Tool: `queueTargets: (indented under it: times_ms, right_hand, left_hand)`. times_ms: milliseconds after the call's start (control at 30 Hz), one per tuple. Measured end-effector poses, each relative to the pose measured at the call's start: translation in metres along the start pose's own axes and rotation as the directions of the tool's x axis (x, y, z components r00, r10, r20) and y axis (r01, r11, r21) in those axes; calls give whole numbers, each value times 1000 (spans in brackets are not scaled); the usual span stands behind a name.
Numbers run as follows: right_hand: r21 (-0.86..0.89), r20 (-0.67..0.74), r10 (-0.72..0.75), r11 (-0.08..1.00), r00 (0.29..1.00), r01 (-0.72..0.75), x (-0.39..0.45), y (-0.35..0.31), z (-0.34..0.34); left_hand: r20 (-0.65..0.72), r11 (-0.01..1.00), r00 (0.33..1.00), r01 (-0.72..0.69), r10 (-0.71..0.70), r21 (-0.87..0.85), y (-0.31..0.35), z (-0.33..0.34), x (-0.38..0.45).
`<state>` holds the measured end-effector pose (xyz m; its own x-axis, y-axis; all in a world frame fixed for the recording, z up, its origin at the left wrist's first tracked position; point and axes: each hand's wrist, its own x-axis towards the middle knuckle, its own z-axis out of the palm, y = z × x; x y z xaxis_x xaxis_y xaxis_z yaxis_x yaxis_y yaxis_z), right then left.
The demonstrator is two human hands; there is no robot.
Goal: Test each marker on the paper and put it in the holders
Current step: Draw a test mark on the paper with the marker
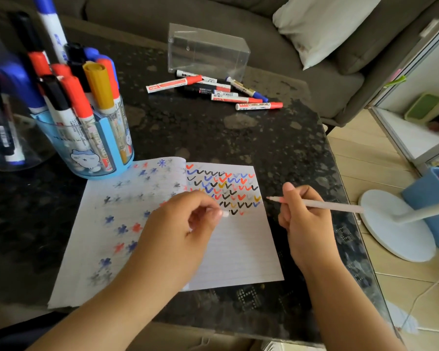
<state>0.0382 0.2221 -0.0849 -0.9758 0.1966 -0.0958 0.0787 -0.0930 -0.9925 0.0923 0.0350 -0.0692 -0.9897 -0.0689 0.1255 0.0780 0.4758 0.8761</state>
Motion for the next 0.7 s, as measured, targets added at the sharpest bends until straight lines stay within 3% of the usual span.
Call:
queueTargets:
  times_ms: [100,233,367,700]
  right_hand:
    - [45,121,15,999,992,-21,-14,-16,8]
    - [135,259,-41,991,965,6,-40,-38,27]
    - [110,273,-96,992,957,68,-52,-50,37]
    - [28,316,-135,991,939,133,-62,-56,53]
  left_hand:
    - [45,938,977,212,-208,-274,5,-7,6]
    - [133,787,935,349,-329,-508,12,-13,6]
    - [146,748,936,344,-320,-568,16,-20,3]
    - [140,780,951,308,-277,-545,18,-39,-3]
